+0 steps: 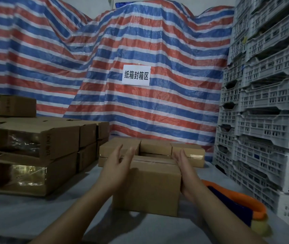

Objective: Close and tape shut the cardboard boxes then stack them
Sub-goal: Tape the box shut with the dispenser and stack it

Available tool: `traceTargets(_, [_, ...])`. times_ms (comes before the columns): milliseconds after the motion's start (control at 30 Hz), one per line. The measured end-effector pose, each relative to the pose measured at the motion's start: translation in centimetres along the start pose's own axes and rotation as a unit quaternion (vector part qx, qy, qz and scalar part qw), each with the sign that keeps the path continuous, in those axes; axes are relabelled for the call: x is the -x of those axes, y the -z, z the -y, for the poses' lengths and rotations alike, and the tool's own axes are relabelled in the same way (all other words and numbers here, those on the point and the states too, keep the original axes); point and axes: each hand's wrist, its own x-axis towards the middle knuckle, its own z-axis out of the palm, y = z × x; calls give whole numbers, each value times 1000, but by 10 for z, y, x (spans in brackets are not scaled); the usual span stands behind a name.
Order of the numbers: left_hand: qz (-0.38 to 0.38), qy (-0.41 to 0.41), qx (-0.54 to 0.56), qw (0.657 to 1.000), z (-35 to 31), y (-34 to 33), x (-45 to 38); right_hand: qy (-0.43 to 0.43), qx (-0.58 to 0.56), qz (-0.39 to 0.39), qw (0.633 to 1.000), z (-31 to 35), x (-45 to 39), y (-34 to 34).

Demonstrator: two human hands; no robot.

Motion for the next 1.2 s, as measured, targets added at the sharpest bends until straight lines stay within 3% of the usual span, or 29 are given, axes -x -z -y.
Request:
traceTargets(200, [65,128,195,970,23,2,19,11,-44,-26,999,-6,3,-4])
traceTargets(300, [55,129,164,976,22,-1,22,-17,-50,-47,997,-4,11,-6])
traceTargets(400, [64,107,135,983,25,6,28,-37,17,-72,997,-13,33,-11])
traceTargets(567, [80,114,140,980,27,11,33,62,200,9,978,-25,70,-8])
traceTargets(733, [34,104,31,993,13,-5,-1,79,269,-58,958,-4,43,-1])
traceTargets(800, [23,146,23,989,6,-18,-27,66,324,-102,938,10,21,3])
traceTargets(900, [60,222,34,973,7,-37,-59,-24,323,-140,936,22,-13,11])
traceTargets(1000, [97,284,55,952,15,-48,-70,-149,243,-114,952,25,-34,15])
traceTargets(1067, [99,298,61,947,19,-51,-75,-147,252,-96,952,25,-39,14])
traceTargets(1133, [81,236,-29,968,23,-53,-78,-46,386,-95,917,19,-42,17])
traceTargets(1200, [58,67,-145,986,29,-49,-75,73,578,-68,810,14,-32,22])
